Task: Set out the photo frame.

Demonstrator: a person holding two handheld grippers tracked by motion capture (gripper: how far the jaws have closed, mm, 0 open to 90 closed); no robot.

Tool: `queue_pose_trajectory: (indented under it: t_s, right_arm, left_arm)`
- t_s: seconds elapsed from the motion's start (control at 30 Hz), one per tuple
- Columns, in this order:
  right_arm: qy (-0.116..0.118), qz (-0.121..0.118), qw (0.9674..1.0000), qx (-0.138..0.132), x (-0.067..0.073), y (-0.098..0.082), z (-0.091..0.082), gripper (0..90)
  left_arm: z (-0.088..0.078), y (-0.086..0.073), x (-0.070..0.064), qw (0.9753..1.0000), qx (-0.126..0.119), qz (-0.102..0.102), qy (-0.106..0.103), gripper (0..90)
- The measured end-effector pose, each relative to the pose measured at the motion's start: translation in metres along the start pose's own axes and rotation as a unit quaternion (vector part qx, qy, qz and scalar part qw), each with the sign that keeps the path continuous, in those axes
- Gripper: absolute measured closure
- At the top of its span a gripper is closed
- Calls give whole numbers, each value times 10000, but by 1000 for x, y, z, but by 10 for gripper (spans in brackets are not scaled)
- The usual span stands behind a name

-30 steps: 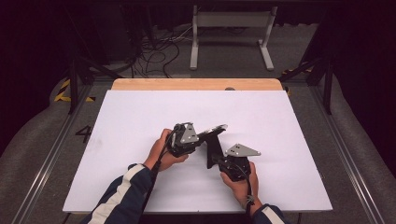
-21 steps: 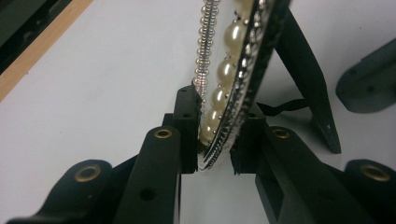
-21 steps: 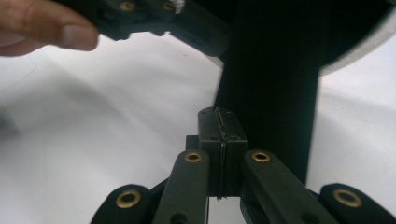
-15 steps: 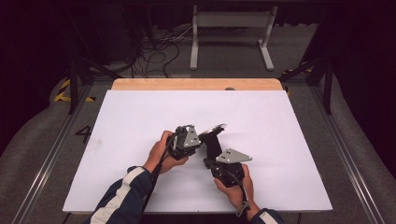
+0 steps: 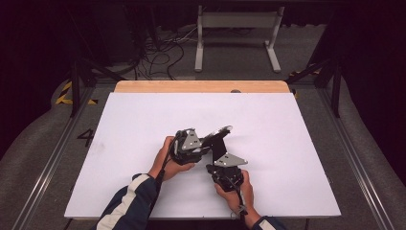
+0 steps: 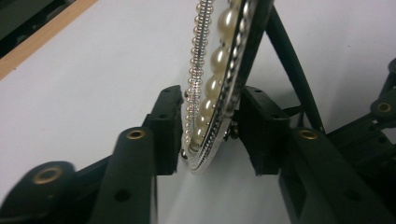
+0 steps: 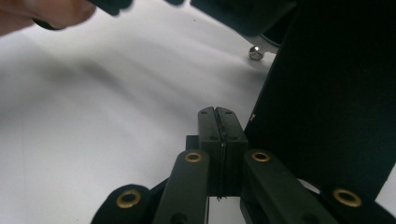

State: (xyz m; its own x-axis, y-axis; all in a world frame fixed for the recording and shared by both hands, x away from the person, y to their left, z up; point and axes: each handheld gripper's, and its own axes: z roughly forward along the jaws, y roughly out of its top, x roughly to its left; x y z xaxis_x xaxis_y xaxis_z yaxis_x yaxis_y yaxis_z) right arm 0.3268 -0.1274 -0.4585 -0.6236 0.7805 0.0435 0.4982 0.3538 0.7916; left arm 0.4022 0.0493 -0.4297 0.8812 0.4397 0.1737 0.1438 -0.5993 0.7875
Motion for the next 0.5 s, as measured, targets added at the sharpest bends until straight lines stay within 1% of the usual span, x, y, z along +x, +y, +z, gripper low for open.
queue_pose_trajectory:
  t_s: [0.07,0.1,0.17,0.2,0.27,0.33,0.4,0.5]
  right_arm:
    - [-9,14,10000,0,-1,0,0,900]
    - [-12,41,10000,-8,-1,0,-1,900]
    - [-21,51,10000,-6,-2,-1,-2,900]
    - [-21,57,10000,-11,-3,-1,-2,900]
    - [-14,114,9999,-8,-4,-2,-3,900]
    - [2,156,9999,0,-5,-3,-4,900]
    - [0,193,9998,4,-7,-3,-5,900]
    - [-15,226,9997,17,-10,-3,-7,900]
  left_arm:
    - [6,-3,1,9999,95,1,76,608]
    - [9,-5,1,9999,122,-57,68,605]
    - [10,-7,3,9999,64,-98,95,637]
    - [10,-8,4,9999,35,-118,69,660]
    - [8,-9,5,9998,-10,-136,151,699]
    - [7,-10,6,10000,-22,-91,21,714]
    - [5,-10,3,10000,-49,-24,26,752]
    - [4,-10,1,10000,-56,37,45,757]
